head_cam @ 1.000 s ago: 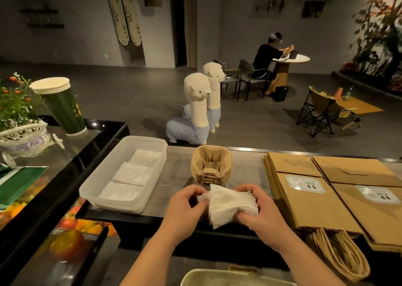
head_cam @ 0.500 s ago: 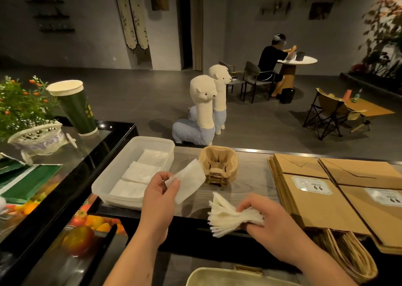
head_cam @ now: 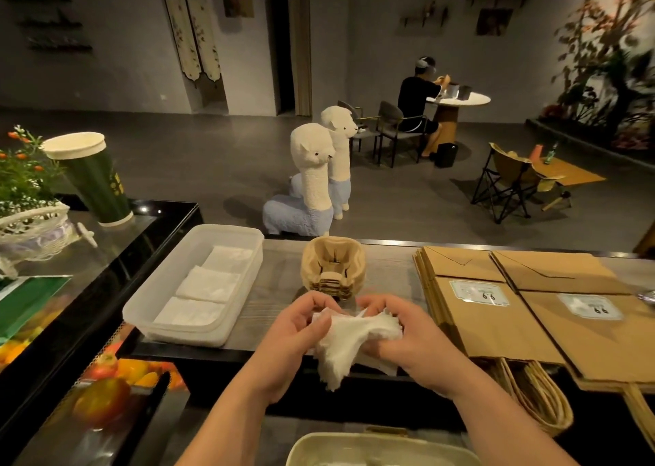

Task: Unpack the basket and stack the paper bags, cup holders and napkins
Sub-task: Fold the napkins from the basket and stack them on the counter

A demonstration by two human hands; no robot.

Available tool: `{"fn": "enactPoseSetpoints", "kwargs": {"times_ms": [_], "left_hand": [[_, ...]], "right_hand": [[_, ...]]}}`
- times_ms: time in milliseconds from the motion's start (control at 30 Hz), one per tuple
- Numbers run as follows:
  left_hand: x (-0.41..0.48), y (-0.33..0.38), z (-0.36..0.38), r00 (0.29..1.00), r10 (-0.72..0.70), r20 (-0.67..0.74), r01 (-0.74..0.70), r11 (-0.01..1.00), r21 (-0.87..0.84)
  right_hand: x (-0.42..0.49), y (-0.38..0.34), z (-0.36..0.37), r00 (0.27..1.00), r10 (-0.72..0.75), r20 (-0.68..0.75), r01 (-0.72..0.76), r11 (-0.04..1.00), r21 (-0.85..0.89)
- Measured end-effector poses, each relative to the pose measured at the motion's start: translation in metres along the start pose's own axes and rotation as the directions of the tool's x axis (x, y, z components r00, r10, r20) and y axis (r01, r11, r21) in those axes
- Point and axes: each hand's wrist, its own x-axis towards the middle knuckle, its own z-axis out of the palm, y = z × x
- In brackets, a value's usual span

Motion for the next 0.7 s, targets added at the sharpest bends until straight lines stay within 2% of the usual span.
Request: {"fn": "enactPoseSetpoints", "kwargs": {"times_ms": [100, 167, 300, 367, 467, 567, 700], "left_hand": [[0.002, -0.004, -0.001, 1.000, 0.020, -0.023, -0.019, 0.999, 0.026], [0.003, -0.008, -0.003, 0.997, 0.040, -0.062, -0.034, 0.996, 0.083], [0.007, -0.018, 0.004, 0.997, 0.031, -0.067, -0.007, 0.940, 0.341], [0.009, -0.025, 0.011, 0.991, 0.054, -0.125, -0.001, 0.919, 0.393], [0.013, -0.034, 0.021, 0.974, 0.065, -0.217, 0.034, 0.905, 0.424], [0.020, -0.041, 0.039, 0.910, 0.119, -0.398, 0.037, 0.931, 0.363], [0.031, -0.044, 0.060, 0.760, 0.177, -0.625, 0.039, 0.948, 0.317]], "right_hand": [[0.009, 0.004, 0.003, 0.996, 0.062, -0.057, -0.056, 0.993, 0.102], [0.018, 0.007, 0.005, 0.993, 0.051, -0.104, -0.042, 0.996, 0.083], [0.028, 0.021, 0.012, 0.994, 0.055, -0.096, -0.054, 0.998, 0.017], [0.027, 0.030, 0.017, 0.989, 0.055, -0.134, -0.040, 0.993, 0.114], [0.028, 0.034, 0.025, 0.945, 0.063, -0.320, 0.057, 0.934, 0.352], [0.035, 0.036, 0.035, 0.887, 0.082, -0.454, 0.085, 0.938, 0.336], [0.041, 0.038, 0.046, 0.821, 0.098, -0.562, 0.080, 0.956, 0.284]]}}
